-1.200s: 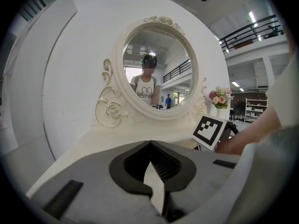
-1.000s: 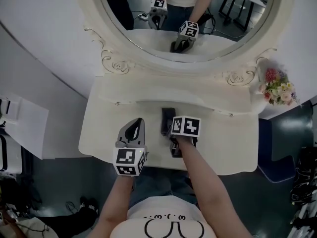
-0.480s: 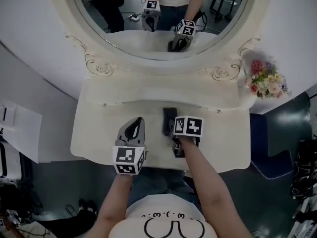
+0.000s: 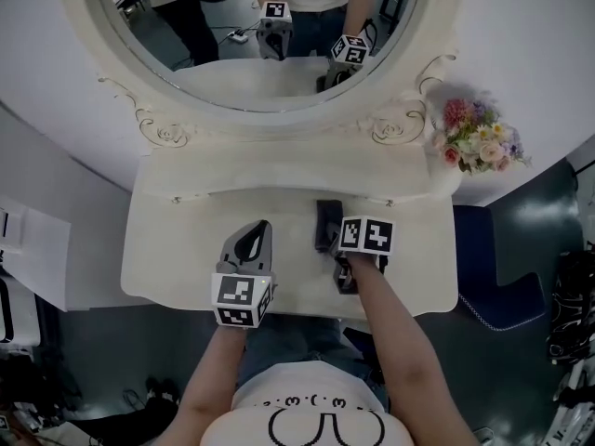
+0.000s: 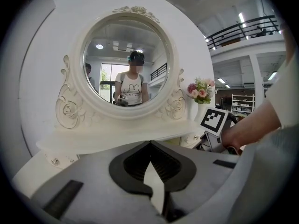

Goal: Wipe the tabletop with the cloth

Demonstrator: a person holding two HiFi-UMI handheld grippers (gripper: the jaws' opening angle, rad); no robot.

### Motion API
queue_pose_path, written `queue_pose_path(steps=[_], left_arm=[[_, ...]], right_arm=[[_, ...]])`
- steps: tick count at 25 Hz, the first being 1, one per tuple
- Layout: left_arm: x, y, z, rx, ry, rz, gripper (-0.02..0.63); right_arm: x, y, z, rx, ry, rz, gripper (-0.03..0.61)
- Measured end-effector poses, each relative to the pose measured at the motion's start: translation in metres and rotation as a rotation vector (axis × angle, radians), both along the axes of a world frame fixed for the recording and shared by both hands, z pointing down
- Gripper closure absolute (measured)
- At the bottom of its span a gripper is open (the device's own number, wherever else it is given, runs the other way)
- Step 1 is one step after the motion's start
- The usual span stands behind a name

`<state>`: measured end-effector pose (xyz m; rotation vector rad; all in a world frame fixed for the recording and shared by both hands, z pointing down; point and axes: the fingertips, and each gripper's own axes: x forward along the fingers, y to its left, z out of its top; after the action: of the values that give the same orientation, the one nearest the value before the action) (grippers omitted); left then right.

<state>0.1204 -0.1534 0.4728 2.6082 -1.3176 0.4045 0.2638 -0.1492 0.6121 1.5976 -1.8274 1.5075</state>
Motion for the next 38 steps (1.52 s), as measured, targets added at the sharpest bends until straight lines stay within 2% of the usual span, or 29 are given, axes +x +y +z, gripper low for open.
queue_pose_path(steps=[8, 20, 38], left_arm=[[0.047, 0.018, -0.003, 0.009, -0.025, 0.106, 0.617], [0.084, 0.032, 0.0, 0.002, -0.001, 0.134, 0.617], [0.108, 0.043, 0.004, -0.001, -0.001, 0.132, 0.617]], right_arm=[[0.053, 0.019, 0.0, 0.011, -0.018, 0.049, 0.492], [0.125, 0.045, -0.001, 0.007, 0.045, 0.085, 0.491], [0.273, 0.085, -0.012, -0.043, 0.426, 0.066, 0.492]])
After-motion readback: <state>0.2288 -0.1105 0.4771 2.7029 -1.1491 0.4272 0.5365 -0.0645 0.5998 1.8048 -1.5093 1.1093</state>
